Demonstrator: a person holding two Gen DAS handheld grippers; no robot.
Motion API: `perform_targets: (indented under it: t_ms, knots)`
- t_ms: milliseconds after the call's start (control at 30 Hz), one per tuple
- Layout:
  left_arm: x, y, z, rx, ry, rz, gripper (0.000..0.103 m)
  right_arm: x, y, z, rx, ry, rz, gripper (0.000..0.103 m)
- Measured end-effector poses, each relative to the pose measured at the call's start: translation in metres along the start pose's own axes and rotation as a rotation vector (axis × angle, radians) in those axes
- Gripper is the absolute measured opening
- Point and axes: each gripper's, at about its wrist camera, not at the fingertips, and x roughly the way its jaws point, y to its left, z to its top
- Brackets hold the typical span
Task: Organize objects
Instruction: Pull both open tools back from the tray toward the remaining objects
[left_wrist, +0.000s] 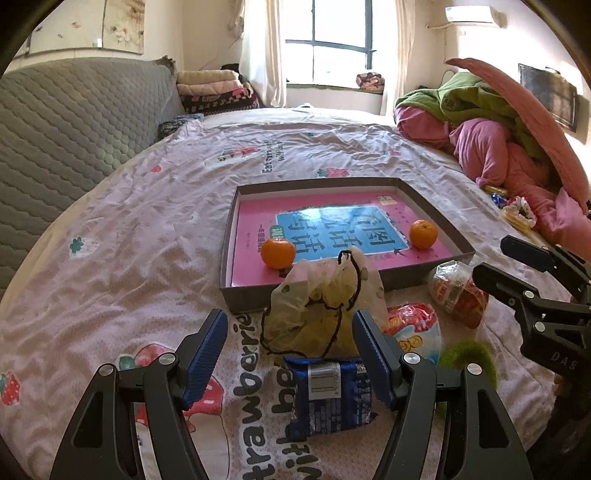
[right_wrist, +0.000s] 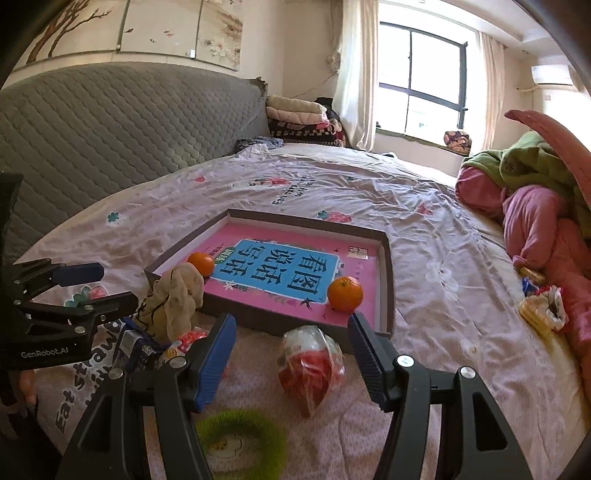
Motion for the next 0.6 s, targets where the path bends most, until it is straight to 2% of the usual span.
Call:
perform_targets:
  t_ms: [267,433,600]
  knots:
    - [-0.005,0.001,-0.01,-0.008,-0.017,-0.002,0.071,-0.018,-0.002,-0.008,0.026,-0.026,-0.017,0.067]
    - [-0.003,0.008,-0.016,-0.069,0.016,-0.036,0.071,-0.023,0.001,-0.014,0.033,-0.009,-0.027,0.067]
    - [-0.008,0.011,-0.021,-0.089,0.017,-0.034,0.071,-0.025,0.005,-0.021,0.043,0.018,-0.023,0.067]
